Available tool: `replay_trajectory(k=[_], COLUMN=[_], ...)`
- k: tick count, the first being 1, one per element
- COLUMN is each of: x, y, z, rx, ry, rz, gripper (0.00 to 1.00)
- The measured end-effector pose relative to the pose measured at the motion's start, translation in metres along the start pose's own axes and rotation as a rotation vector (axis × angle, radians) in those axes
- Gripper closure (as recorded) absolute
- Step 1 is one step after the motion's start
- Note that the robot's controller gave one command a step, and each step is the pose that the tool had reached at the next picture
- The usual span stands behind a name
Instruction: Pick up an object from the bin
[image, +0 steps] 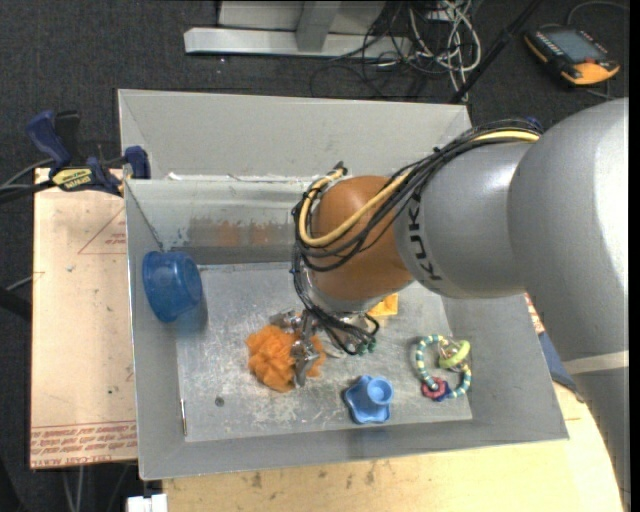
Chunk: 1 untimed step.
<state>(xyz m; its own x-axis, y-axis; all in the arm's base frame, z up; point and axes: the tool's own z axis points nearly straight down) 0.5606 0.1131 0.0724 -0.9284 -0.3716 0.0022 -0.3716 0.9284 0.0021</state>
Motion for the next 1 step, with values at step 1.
replay_trajectory(k=[1], x=[-0.0146], y=[0.0235], z=[-0.1939], rx=[0.002], ry=[-0.007], rz=[-0.100], gripper=[1.00])
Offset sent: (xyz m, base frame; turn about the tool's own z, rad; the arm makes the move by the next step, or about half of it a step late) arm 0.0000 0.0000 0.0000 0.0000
